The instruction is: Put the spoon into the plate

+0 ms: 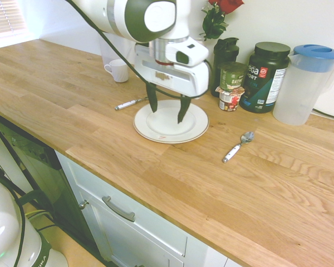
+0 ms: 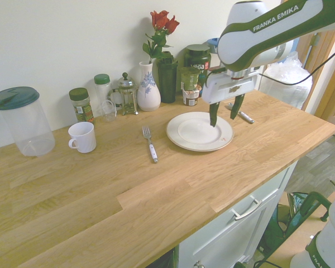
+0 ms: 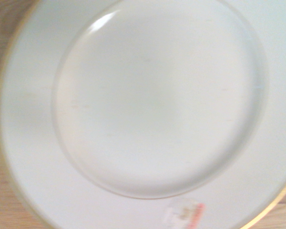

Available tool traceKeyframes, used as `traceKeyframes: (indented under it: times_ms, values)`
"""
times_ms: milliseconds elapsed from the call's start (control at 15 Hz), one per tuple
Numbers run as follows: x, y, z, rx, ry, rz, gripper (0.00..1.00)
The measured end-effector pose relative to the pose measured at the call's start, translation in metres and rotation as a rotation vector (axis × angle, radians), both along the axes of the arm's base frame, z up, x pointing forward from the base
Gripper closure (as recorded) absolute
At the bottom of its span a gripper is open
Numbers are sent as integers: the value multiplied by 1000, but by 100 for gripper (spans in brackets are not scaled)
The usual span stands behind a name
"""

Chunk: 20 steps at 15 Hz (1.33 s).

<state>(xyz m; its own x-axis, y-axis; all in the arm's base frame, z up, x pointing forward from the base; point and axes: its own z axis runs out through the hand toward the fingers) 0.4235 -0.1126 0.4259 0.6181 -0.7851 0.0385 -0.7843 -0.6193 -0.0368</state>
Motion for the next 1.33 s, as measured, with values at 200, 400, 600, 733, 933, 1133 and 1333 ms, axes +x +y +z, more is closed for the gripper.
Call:
traceKeyframes:
  times_ms: [200, 400, 600, 733, 933, 1133, 1333]
  values:
    - [0, -68, -25, -9, 30, 14, 0]
    - [10, -117, -44, -23, 57, 10, 0]
    - [25, -144, -47, -31, 62, -2, 0]
    - [35, -156, -54, -24, 67, -15, 0]
    - [48, -164, -69, -21, 94, -25, 0]
    - [57, -169, -76, -16, 99, -37, 100]
    - [63, -167, -78, -18, 96, -43, 100]
